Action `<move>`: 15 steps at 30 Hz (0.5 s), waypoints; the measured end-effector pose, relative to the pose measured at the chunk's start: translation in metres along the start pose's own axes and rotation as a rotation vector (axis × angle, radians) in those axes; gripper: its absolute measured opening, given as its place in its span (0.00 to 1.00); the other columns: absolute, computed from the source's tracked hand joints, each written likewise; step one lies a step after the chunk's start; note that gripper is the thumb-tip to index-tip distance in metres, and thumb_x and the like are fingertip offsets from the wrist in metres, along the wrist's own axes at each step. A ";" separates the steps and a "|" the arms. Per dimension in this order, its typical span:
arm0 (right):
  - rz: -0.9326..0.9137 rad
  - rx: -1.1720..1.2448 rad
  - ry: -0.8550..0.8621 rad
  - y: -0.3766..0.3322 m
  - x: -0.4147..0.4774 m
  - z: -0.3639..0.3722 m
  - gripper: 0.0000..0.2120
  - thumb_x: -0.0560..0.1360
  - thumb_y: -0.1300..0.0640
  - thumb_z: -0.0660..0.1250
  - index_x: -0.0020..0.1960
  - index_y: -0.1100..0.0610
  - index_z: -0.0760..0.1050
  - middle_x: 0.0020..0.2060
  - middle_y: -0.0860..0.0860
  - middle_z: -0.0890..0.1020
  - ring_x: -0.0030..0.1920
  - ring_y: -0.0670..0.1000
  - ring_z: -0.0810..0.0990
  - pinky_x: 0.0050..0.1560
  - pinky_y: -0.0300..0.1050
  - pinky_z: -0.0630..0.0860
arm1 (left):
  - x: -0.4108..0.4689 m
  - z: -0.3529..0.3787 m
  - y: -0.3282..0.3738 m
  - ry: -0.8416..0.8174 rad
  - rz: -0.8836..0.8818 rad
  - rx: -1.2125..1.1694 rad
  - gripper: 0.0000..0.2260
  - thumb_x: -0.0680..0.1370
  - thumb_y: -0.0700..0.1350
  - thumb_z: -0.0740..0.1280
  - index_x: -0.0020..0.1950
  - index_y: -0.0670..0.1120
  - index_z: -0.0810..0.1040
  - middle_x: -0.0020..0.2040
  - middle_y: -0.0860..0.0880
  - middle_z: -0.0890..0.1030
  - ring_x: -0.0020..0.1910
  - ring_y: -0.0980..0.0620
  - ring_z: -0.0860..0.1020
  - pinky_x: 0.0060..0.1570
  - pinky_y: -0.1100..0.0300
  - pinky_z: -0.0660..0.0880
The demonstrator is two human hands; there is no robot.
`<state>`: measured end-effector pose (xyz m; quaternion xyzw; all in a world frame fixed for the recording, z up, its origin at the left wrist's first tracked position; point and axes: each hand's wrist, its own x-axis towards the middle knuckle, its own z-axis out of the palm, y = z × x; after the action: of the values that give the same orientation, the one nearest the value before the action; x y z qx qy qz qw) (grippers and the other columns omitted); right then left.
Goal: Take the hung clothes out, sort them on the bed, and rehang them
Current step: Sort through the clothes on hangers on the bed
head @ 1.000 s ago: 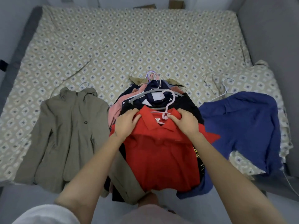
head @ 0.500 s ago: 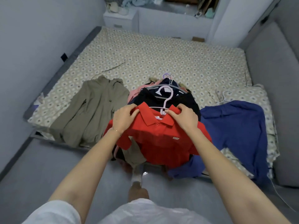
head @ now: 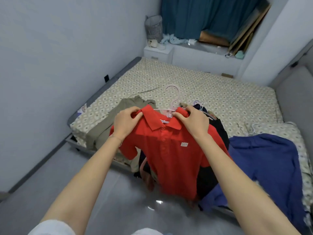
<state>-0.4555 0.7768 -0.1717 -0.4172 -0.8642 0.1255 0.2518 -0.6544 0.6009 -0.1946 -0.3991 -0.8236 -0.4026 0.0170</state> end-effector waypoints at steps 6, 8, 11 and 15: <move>-0.016 0.100 -0.065 -0.098 -0.009 0.030 0.31 0.66 0.26 0.66 0.32 0.54 0.62 0.30 0.51 0.77 0.39 0.59 0.80 0.33 0.49 0.68 | 0.000 -0.082 -0.056 0.070 -0.040 0.044 0.06 0.77 0.50 0.71 0.51 0.51 0.84 0.51 0.51 0.85 0.52 0.48 0.82 0.51 0.53 0.76; -0.017 0.120 -0.094 -0.127 -0.013 0.043 0.31 0.66 0.26 0.66 0.31 0.53 0.60 0.28 0.49 0.73 0.38 0.58 0.79 0.32 0.48 0.65 | -0.002 -0.104 -0.078 0.087 -0.078 0.068 0.07 0.77 0.51 0.71 0.52 0.51 0.84 0.52 0.52 0.85 0.53 0.49 0.81 0.51 0.55 0.75; -0.020 0.128 -0.114 -0.162 -0.018 0.063 0.31 0.68 0.28 0.67 0.31 0.53 0.61 0.28 0.48 0.72 0.38 0.57 0.78 0.33 0.47 0.63 | 0.000 -0.129 -0.104 0.089 -0.097 0.107 0.07 0.78 0.51 0.70 0.53 0.52 0.84 0.53 0.53 0.85 0.55 0.50 0.80 0.50 0.59 0.71; -0.039 0.181 -0.128 -0.189 -0.015 0.088 0.29 0.70 0.29 0.65 0.36 0.56 0.66 0.30 0.50 0.74 0.37 0.57 0.76 0.34 0.49 0.63 | 0.015 -0.150 -0.132 0.120 -0.111 0.079 0.07 0.77 0.49 0.71 0.53 0.51 0.85 0.53 0.53 0.85 0.55 0.52 0.80 0.49 0.62 0.68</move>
<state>-0.6195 0.6470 -0.1702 -0.3668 -0.8716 0.2247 0.2351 -0.7967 0.4618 -0.1734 -0.3269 -0.8573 -0.3933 0.0595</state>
